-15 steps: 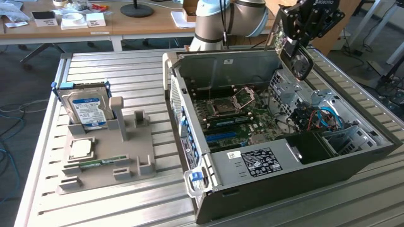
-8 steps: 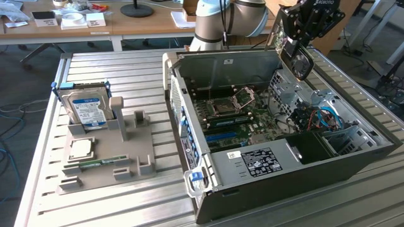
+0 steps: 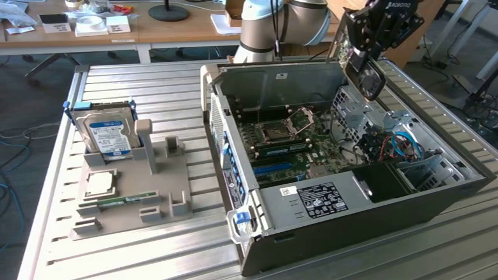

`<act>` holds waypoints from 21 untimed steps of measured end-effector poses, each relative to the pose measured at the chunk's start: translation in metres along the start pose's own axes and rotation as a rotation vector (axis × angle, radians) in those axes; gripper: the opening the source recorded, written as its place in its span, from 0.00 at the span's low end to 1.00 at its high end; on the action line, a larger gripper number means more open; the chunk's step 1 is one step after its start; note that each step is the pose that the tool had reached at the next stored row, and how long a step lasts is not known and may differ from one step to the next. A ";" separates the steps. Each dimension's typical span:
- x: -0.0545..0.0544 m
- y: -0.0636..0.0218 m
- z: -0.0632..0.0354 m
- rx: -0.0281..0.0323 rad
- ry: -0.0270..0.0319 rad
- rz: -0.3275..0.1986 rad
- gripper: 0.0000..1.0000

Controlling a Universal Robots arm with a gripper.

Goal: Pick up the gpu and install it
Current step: 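Pick up the gpu and move the gpu toward the slot, then insert the gpu into the slot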

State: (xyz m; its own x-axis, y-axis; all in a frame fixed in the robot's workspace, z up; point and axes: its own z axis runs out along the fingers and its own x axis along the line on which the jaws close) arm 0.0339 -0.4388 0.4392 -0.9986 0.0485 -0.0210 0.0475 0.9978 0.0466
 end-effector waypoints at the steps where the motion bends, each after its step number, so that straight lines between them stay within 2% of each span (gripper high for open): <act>1: 0.000 0.0000 0.0012 -0.0001 0.0000 0.000 0.27; 4: 0.000 -0.0002 0.0050 -0.0001 0.0000 0.000 0.27; 21: 0.000 -0.0002 0.0053 -0.0002 0.0003 -0.008 0.27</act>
State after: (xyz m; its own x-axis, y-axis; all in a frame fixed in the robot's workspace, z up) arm 0.0339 -0.4388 0.4339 -0.9989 0.0410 -0.0211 0.0400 0.9981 0.0466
